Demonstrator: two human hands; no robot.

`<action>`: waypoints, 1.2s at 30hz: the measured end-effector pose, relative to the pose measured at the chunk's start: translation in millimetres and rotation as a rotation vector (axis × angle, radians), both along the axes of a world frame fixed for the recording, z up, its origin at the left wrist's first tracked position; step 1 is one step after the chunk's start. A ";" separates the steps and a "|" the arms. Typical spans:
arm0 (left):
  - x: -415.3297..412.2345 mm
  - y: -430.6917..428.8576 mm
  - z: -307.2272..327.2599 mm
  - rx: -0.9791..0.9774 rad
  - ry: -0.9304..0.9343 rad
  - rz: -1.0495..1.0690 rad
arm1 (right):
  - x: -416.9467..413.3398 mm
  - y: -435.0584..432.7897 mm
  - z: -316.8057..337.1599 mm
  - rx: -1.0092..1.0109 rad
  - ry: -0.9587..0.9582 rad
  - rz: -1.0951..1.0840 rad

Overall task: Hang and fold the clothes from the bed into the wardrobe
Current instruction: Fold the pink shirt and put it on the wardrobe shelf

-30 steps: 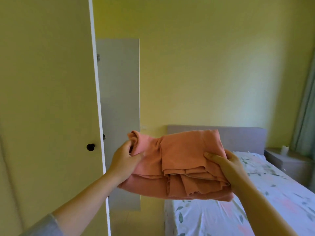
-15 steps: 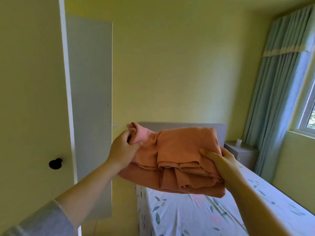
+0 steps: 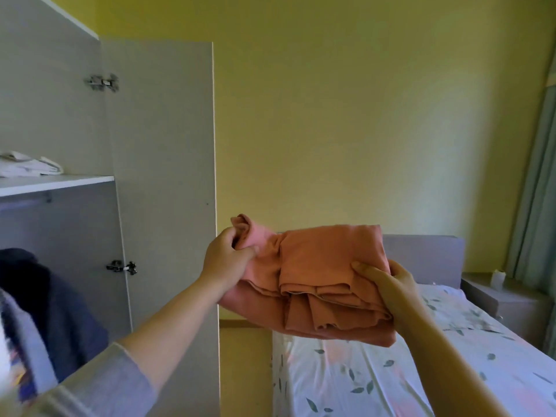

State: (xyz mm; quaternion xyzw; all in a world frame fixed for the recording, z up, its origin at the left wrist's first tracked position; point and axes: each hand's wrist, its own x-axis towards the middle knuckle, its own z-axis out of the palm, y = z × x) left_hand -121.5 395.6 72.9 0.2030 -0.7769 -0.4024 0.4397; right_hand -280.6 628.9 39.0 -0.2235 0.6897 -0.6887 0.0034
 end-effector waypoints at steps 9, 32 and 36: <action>-103.7 -72.8 7.7 -0.013 -0.009 0.055 | -97.5 -68.9 3.2 0.014 0.035 -0.019; -232.4 -300.8 33.2 -0.061 -0.046 0.216 | -279.9 -339.0 25.2 -0.024 0.065 0.230; -196.4 -344.6 47.4 -0.078 -0.031 0.357 | -264.8 -418.2 32.0 -0.035 0.071 0.360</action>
